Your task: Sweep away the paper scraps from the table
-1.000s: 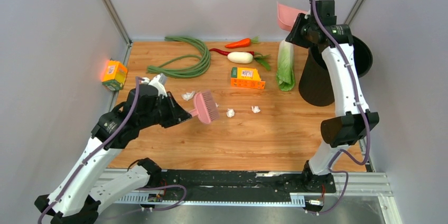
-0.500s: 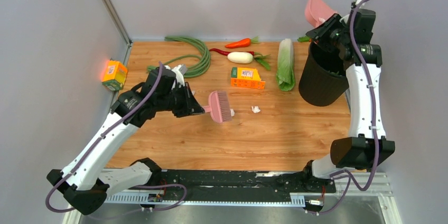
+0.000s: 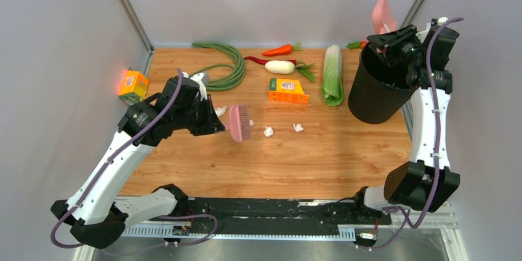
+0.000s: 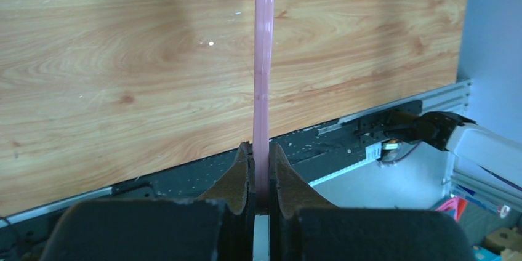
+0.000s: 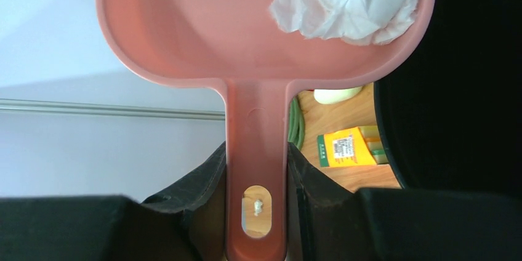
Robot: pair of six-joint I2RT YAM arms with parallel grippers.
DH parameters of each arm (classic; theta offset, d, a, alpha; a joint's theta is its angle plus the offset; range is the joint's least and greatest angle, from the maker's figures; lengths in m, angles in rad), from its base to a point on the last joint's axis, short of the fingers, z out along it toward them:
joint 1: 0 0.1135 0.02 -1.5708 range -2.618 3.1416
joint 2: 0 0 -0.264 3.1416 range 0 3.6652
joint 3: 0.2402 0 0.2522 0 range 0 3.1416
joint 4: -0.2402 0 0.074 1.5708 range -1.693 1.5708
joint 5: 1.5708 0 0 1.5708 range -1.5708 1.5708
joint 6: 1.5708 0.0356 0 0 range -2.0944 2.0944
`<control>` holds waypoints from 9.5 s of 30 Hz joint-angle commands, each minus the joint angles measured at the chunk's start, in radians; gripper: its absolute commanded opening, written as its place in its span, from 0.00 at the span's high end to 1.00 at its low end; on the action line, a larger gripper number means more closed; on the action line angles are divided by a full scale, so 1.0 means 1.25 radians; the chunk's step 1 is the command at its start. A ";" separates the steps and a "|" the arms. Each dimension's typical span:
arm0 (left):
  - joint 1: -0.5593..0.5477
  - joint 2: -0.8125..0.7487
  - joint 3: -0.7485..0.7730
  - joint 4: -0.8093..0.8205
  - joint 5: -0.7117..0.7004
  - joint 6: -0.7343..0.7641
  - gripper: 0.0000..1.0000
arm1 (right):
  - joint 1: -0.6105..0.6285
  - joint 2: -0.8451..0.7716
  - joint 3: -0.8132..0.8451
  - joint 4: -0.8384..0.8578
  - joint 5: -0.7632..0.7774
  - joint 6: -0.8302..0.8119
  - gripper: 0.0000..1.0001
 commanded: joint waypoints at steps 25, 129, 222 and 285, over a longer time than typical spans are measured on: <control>0.001 -0.115 -0.052 -0.039 -0.095 -0.017 1.00 | -0.041 -0.168 -0.455 0.860 0.016 0.856 1.00; 0.049 0.672 0.103 0.143 -0.533 0.545 1.00 | 0.272 -0.280 -0.347 -0.146 -0.250 0.014 1.00; -0.188 0.281 -0.211 0.080 -0.227 0.439 1.00 | 1.166 0.021 -0.410 -0.312 0.466 -0.326 1.00; -0.188 0.155 -0.172 0.002 0.047 0.338 1.00 | 1.188 0.132 -0.430 -0.057 0.512 -0.431 1.00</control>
